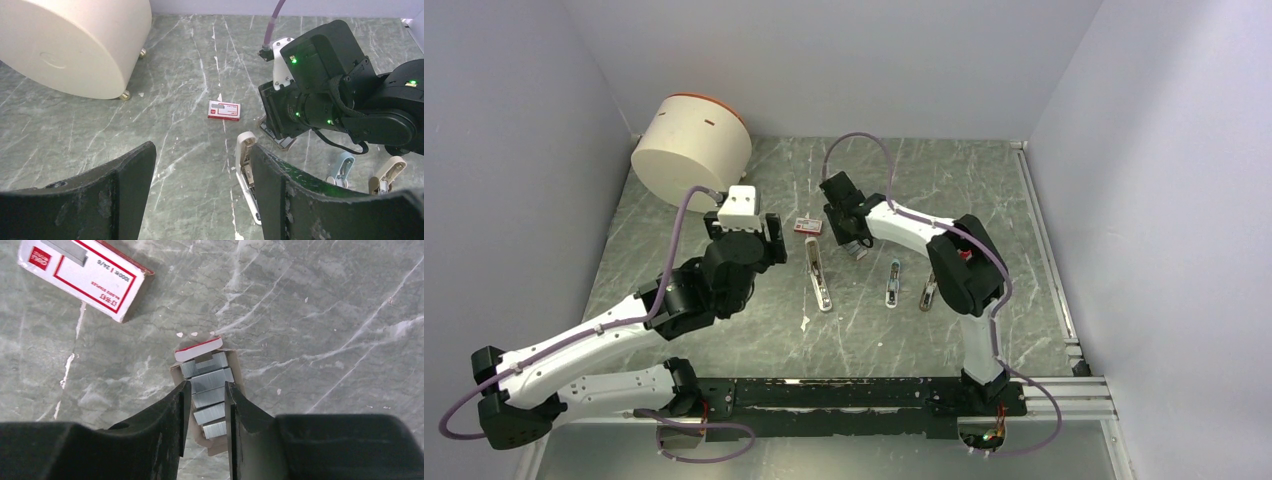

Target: Load the staples into the stapler

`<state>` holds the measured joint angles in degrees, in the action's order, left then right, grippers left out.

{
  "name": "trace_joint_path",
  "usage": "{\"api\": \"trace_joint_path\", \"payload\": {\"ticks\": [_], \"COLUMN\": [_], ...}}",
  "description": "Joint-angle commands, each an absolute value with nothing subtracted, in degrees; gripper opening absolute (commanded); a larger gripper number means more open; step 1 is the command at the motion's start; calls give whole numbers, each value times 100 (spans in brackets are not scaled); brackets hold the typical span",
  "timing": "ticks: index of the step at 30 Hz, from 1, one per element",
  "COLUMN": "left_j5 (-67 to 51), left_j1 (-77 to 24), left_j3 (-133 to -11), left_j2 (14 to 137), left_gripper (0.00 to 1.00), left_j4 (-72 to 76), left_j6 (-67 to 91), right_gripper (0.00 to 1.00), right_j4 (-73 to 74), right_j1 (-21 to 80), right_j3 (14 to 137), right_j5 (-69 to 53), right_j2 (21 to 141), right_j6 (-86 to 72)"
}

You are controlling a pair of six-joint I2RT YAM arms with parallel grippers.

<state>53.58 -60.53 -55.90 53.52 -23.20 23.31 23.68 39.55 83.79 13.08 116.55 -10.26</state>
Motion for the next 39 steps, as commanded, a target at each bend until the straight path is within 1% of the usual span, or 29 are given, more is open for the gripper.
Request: {"api": "trace_joint_path", "payload": {"ticks": [1,6,12,25,39], "left_j5": [5427,5449,5476,5458,5432], "left_j1": [-6021,-6019,-6012,-5994,-5989], "left_j3": [-5779,-5777,-5774,-5772,-5770], "left_j2": [5384,5403,5415,5437,5449], "left_gripper": [74,74,74,74,74], "left_j4": [-2080,-2066,-2073,-2082,-2070], "left_j6": [2224,2206,2206,2223,2221], "right_gripper": [35,39,40,40,34], "right_j4": [2486,2556,2531,2546,2446], "right_j1": [3859,3852,3833,3761,3759], "right_j3": [8574,8639,8631,8631,8531], "right_j5": [1148,1139,1107,702,861], "right_j2": [11831,11928,11974,12080,11733], "right_j6": [-860,-819,-782,-598,-727]}}
